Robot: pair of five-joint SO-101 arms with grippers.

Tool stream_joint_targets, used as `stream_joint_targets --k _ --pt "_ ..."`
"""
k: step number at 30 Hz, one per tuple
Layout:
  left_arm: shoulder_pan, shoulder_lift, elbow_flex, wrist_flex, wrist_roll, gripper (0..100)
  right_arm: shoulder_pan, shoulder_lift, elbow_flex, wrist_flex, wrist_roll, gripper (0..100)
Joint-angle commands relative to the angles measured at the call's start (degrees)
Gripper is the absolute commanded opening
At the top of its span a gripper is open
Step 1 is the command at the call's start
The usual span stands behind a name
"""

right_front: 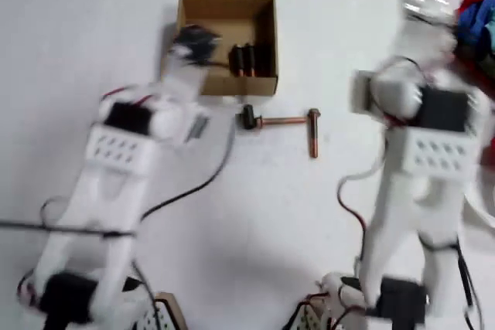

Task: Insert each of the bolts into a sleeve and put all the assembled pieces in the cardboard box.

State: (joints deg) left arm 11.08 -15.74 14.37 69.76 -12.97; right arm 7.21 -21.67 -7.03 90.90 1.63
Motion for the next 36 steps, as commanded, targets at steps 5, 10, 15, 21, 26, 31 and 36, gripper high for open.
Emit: stream_joint_targets --k 5,10,15,21,26,31,36 --pt "12.0 23.1 -25.0 10.4 -0.1 15 11.3 -15.3 27.4 -12.2 0.3 2.1" --pt "13.5 36.6 -37.8 11.5 5.6 15 12.0 -21.2 41.2 -18.9 0.2 2.1" --pt "13.6 46.6 -47.2 11.5 26.5 15 12.1 -23.5 46.9 -24.6 -0.1 2.1" --pt "13.6 54.1 -52.6 14.1 39.8 15 12.0 -23.4 49.9 -28.9 -0.1 2.1" --pt "13.3 55.7 -56.6 13.9 40.1 15 9.4 -23.4 53.0 -31.3 -0.1 2.1" --pt "13.2 56.2 -60.5 13.0 52.7 16 6.1 -23.4 55.9 -33.6 -0.2 2.1" --pt "14.1 57.3 -59.0 9.5 72.2 16 5.9 -23.4 56.2 -33.6 -0.2 2.1"
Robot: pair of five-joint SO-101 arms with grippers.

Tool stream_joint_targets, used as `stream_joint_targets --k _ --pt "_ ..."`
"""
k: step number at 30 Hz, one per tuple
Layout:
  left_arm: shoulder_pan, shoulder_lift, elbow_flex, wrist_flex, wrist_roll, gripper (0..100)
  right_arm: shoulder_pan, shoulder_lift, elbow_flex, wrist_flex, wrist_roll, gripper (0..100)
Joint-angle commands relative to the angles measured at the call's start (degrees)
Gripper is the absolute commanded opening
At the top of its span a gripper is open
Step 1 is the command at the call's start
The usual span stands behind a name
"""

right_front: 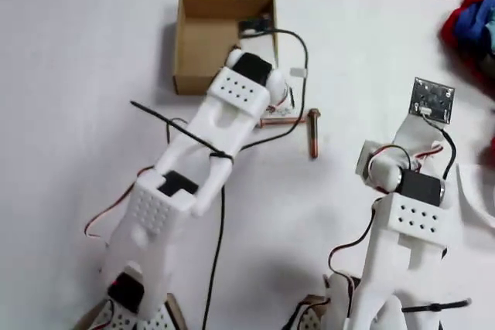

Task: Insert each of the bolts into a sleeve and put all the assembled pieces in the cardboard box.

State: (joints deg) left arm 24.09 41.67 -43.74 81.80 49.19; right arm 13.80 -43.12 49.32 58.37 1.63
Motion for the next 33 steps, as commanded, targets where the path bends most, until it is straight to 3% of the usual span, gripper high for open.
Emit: stream_joint_targets --k 1,4,13,33 --pt "1.2 0.6 -0.7 -3.0 13.1 16 -0.7 -2.0 -0.2 -1.1 -0.2 2.1" --pt "1.3 2.3 -0.6 -4.7 20.0 16 -0.7 -2.0 -0.2 -1.1 -0.2 2.1" --pt "3.6 3.4 0.0 -7.9 29.4 15 -0.3 -2.0 -0.1 -1.1 -0.2 2.1" --pt "-0.2 10.8 -0.6 -16.4 30.1 16 -0.3 -2.0 2.0 -3.6 0.0 2.1"
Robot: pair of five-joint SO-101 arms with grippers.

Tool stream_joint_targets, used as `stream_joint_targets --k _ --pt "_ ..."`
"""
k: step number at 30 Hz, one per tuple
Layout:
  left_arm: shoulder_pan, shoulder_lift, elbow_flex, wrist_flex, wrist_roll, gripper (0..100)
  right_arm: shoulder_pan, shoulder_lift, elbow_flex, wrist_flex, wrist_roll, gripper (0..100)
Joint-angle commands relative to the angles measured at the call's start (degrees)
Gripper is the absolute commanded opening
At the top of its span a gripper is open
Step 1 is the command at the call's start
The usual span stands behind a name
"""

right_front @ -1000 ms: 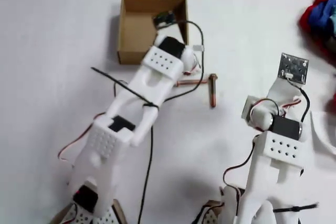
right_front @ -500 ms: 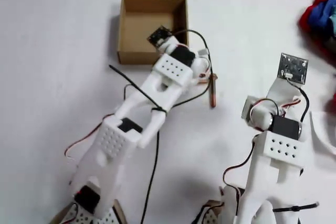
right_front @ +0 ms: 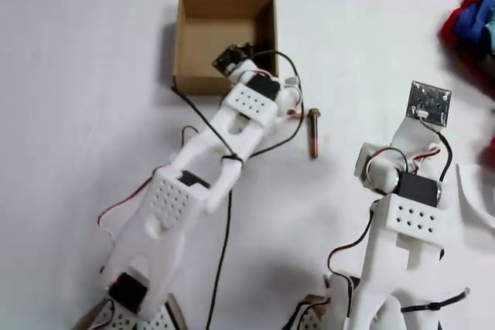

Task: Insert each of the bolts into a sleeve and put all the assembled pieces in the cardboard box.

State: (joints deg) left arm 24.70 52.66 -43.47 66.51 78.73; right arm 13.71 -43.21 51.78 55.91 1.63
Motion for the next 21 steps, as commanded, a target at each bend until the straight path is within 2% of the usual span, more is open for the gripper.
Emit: stream_joint_targets --k 1,13,17,21 --pt "-0.8 -0.2 -0.7 -1.1 0.5 16 -0.2 -1.9 -0.4 -1.1 0.0 2.1" --pt "-2.0 4.0 -0.8 -6.8 0.3 15 -0.1 -1.9 -0.4 -1.0 0.0 2.1" --pt "-2.2 5.5 -0.9 -5.2 -4.7 15 -0.1 -1.9 -0.4 -1.0 0.0 2.1" --pt "-2.5 5.3 -0.9 1.0 -7.5 15 -0.1 -1.9 -0.4 -1.0 0.0 2.1"
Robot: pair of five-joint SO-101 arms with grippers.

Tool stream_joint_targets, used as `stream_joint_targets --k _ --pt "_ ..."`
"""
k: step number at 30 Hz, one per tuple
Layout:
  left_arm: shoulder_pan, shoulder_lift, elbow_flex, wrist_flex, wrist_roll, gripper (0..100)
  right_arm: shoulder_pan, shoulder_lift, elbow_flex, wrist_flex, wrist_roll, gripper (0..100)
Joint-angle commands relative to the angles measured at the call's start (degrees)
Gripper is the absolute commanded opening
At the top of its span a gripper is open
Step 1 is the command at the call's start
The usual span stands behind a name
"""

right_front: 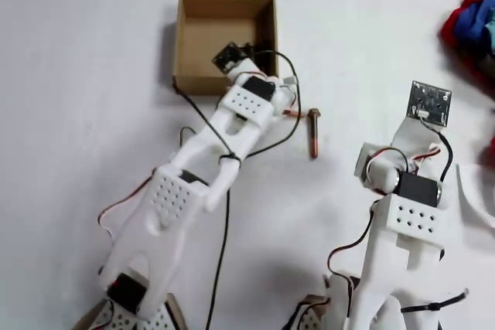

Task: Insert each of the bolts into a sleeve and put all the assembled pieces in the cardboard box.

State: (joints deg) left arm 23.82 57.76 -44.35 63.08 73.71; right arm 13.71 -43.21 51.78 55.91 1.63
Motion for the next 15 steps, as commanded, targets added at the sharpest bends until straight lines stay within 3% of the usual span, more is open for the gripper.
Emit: stream_joint_targets --k 1,4,10,15 --pt "-1.8 0.2 0.0 6.6 -3.7 14 -0.1 -1.9 -0.4 -1.0 0.0 2.1" --pt "-2.0 0.2 0.0 12.8 -10.4 2 -0.1 -1.9 -0.4 -1.0 -0.1 2.1" --pt "-1.6 0.0 -0.6 22.2 -25.4 3 -0.1 -1.9 -0.4 -1.0 -0.1 2.1" --pt "-0.2 0.0 -9.9 38.7 -44.7 3 -0.1 -1.9 -0.4 -1.0 -0.1 2.1"
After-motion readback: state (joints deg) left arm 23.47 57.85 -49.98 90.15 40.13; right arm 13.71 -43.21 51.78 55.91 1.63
